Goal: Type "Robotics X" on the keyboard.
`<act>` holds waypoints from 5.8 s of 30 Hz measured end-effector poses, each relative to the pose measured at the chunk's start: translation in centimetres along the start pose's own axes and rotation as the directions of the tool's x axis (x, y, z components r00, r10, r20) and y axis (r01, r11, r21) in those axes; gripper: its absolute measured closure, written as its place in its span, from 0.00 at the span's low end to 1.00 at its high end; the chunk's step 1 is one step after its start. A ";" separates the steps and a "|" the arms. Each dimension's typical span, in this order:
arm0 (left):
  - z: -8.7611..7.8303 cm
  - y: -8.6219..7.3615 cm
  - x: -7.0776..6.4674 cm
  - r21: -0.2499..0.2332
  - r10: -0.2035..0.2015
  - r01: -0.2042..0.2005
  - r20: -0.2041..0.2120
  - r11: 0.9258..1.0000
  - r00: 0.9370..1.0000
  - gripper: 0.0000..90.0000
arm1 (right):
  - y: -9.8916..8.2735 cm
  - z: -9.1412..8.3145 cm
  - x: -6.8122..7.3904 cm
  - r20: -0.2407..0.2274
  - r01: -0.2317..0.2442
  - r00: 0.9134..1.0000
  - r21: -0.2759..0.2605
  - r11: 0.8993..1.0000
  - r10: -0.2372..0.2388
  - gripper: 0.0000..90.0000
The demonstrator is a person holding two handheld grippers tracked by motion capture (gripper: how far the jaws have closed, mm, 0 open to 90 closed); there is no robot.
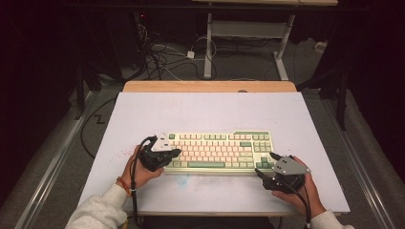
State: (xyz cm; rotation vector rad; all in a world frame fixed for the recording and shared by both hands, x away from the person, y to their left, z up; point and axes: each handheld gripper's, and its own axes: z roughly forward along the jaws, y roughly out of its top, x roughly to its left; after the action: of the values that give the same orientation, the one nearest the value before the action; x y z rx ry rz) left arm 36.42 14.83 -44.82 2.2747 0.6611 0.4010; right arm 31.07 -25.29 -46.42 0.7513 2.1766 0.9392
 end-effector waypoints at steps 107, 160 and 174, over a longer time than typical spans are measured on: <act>3.6 4.6 -4.4 -0.034 0.184 -0.183 0.031 0.982 0.982 0.69 | -0.1 -0.1 0.0 -0.009 0.014 1.000 0.012 1.000 -0.013 0.30; 2.0 3.9 -3.7 -0.087 0.211 -0.226 -0.153 0.970 0.966 0.21 | 0.0 -0.3 0.1 0.002 0.016 1.000 -0.001 1.000 -0.016 0.30; 1.0 3.1 -3.4 -0.092 0.223 -0.242 -0.181 0.966 0.958 0.21 | 0.0 -0.4 0.1 0.009 0.016 1.000 -0.004 1.000 -0.016 0.30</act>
State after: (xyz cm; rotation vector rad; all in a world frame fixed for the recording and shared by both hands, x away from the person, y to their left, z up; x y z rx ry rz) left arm 35.19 10.47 -43.58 2.2320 0.4409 0.7343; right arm 30.75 -25.34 -46.22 0.7339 2.1690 0.9296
